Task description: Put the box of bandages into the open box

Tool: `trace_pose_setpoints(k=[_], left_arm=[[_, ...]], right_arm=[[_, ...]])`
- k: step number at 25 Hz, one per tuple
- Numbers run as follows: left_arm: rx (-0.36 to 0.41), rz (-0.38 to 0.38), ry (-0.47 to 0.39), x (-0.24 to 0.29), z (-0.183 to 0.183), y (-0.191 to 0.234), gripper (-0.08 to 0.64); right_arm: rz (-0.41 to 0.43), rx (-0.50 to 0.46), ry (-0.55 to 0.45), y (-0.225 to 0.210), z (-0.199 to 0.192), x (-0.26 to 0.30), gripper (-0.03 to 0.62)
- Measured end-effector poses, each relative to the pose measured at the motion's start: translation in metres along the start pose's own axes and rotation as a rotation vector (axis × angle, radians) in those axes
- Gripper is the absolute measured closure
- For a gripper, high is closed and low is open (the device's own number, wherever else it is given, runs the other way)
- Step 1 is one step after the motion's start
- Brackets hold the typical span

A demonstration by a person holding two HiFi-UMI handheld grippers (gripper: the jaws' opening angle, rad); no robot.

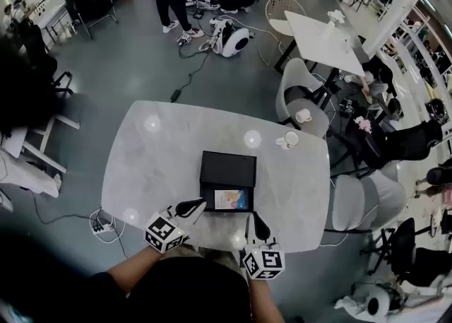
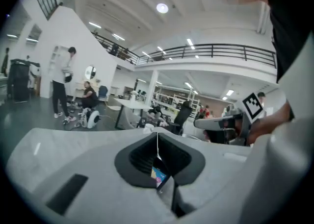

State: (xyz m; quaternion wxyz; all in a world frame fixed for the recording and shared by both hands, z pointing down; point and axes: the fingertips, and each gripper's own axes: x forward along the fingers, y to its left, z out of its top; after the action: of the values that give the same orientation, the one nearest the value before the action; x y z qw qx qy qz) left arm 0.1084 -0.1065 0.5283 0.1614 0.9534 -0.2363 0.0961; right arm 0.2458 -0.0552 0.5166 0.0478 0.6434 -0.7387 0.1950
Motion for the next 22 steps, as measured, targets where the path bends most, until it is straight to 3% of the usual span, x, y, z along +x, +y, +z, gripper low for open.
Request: trace_pose_setpoints(k=[4,8,12,22], left_arm=[[-0.03,0.152,-0.077,-0.055,0.018,0.022,0.543],[0.032,0.216,-0.134,-0.094,0.047,0.035,0.543],[0.073,0.219,-0.143,-0.109,0.065,0.042,0.543],[0.067,0.18,-0.146,-0.12,0.067,0.044,0.543]], right_arm=[[0.021,-0.079,-0.044,0.047,0.029,0.009,0.58],[0.017,-0.116,-0.102,0.082,0.058,0.01,0.58],[-0.015,-0.137,-0.133,0.1,0.071,0.008,0.581],[-0.075,-0.152,-0.126,0.121,0.067,-0.002,0.581]])
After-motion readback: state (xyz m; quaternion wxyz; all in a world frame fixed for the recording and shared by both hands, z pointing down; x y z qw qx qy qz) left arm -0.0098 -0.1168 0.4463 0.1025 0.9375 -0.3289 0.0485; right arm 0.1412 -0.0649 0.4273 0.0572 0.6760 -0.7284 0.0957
